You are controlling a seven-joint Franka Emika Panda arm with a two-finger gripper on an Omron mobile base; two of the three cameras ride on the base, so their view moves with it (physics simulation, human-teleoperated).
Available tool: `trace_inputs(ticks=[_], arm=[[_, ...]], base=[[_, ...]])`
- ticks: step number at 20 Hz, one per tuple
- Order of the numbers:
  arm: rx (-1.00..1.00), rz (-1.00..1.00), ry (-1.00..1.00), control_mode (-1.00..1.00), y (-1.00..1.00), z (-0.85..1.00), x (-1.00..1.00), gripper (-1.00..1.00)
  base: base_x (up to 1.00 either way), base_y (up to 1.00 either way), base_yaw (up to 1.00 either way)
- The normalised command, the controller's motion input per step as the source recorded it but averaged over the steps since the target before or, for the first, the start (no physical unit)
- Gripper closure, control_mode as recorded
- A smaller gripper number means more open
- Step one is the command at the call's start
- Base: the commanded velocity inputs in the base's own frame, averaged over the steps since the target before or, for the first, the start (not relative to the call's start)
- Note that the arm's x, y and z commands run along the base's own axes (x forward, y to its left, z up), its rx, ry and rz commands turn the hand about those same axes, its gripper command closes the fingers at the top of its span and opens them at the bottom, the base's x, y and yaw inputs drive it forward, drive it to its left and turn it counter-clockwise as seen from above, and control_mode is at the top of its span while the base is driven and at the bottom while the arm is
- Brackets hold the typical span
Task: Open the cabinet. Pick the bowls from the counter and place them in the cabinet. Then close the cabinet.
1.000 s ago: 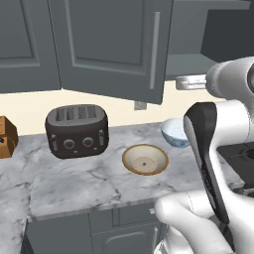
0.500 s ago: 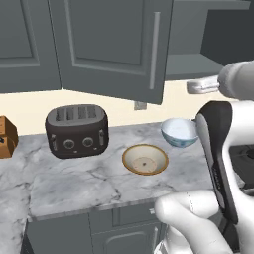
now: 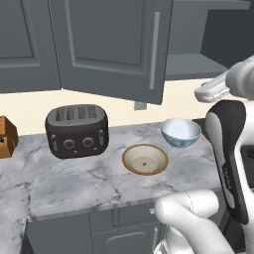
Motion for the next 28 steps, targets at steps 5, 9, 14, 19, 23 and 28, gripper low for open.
trace_inputs(ticks=[5,9,14,19,23,28], arm=[[-0.46,0.26,-0.03,-1.0,0.0,0.14,0.0,-1.0],[-0.53,0.28,-0.07,-1.0,0.0,0.05,0.0,-1.0],[-0.5,0.3,-0.1,-1.0,0.02,0.0,0.0,-1.0],[-0.44,0.31,-0.09,-1.0,0.23,0.0,0.02,-1.0],[-0.35,0.2,-0.06,-1.0,0.39,0.0,0.13,-1.0],[-0.15,0.08,-0.01,-1.0,0.28,0.0,0.11,-1.0]], base=[[0.0,0.0,0.0],[0.0,0.0,0.0],[0.0,0.0,0.0],[0.0,0.0,0.0],[0.0,0.0,0.0],[0.0,0.0,0.0]])
